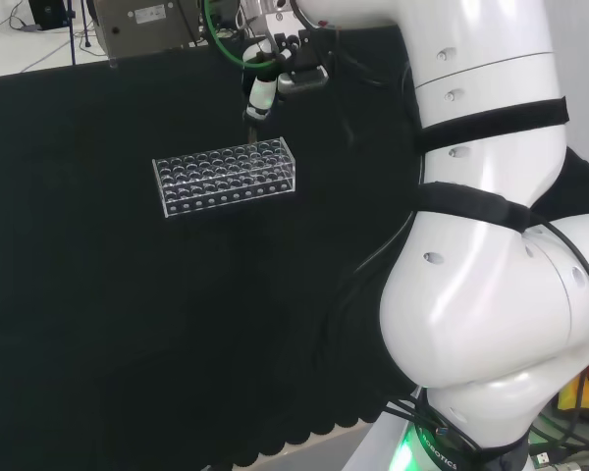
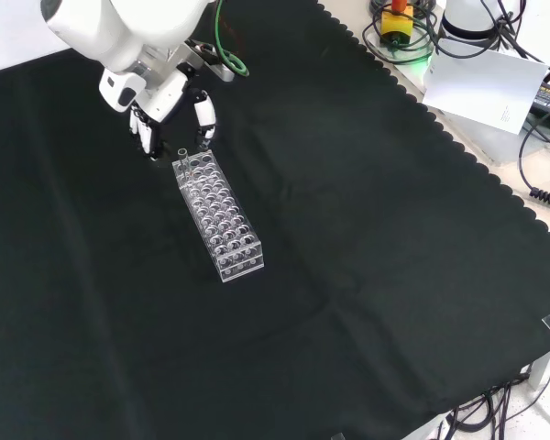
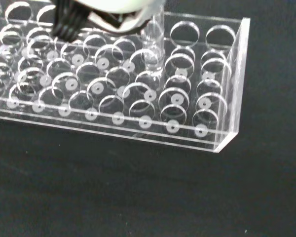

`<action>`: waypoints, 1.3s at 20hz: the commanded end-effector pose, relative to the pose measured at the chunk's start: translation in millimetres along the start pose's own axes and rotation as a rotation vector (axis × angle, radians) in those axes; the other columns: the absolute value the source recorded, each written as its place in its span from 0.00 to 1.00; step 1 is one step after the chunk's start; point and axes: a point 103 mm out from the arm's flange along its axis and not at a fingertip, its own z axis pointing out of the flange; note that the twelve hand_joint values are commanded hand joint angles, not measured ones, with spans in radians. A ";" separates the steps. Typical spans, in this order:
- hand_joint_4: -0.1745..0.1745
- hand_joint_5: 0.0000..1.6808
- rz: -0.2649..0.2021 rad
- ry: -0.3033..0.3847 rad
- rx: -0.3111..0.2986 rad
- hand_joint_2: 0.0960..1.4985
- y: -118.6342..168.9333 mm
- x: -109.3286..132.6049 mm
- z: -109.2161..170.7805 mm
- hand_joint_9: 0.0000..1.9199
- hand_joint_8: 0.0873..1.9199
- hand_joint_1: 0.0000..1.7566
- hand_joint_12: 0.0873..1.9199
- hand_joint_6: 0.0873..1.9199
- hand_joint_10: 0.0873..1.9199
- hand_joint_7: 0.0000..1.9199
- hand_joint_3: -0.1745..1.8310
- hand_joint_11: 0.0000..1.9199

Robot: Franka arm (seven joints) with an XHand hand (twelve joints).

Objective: Pick up the test tube.

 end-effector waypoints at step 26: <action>0.00 0.69 0.020 -0.060 -0.170 0.58 18.8 22.1 -1.1 0.61 0.31 0.72 0.63 0.31 0.25 0.65 0.19 0.42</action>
